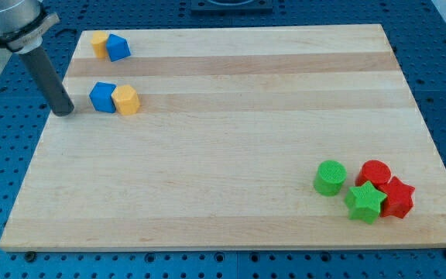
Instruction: Push the yellow cube closer to the yellow heart and blue triangle
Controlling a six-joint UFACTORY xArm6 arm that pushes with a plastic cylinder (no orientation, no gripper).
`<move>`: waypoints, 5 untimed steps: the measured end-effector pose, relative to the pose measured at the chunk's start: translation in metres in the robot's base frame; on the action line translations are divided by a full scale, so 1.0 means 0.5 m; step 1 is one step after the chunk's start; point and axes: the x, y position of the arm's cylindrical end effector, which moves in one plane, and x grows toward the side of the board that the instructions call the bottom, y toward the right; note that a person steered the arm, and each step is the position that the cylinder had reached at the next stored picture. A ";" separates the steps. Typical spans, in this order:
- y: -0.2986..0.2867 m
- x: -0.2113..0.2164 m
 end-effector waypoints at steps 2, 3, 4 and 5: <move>0.058 0.024; 0.109 0.025; 0.131 0.025; 0.131 0.013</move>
